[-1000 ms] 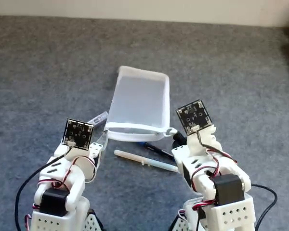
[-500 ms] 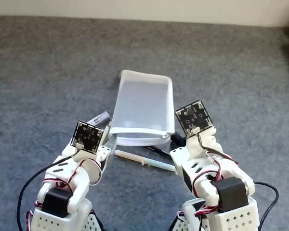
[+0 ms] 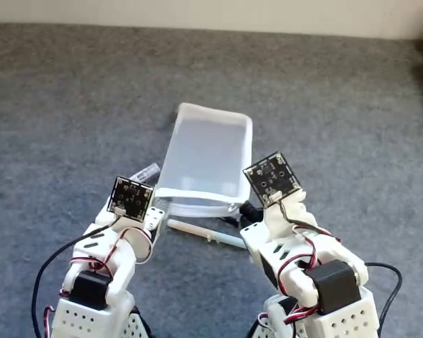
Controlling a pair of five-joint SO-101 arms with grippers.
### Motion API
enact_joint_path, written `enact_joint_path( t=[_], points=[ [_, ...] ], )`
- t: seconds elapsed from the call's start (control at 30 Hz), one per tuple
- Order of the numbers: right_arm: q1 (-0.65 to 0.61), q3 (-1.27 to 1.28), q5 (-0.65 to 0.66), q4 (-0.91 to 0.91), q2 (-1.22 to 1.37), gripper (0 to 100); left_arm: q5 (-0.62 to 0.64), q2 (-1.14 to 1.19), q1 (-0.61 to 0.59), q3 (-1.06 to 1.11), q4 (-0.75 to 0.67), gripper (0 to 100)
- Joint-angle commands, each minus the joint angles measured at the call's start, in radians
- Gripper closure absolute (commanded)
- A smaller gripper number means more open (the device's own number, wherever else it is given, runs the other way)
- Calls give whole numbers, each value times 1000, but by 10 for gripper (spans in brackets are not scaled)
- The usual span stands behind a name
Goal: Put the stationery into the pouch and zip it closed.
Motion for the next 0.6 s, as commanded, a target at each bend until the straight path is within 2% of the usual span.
enact_joint_path(
  t=[0.0, 0.27, 0.4, 0.5, 0.57],
  points=[
    [-13, -70, -11, 4, -16, 993, 5, -12, -4, -13, -21, 889],
    [-13, -70, -11, 4, -16, 993, -64, -12, 51, -13, -17, 994],
    [-13, -70, -11, 2, -16, 992, -61, -12, 53, -42, -12, 993],
    [-8, -70, -11, 7, -16, 977, -66, -12, 48, -108, 66, 993],
    [-7, -68, -11, 7, -16, 926, -80, -12, 48, -170, 137, 993]
  ],
)
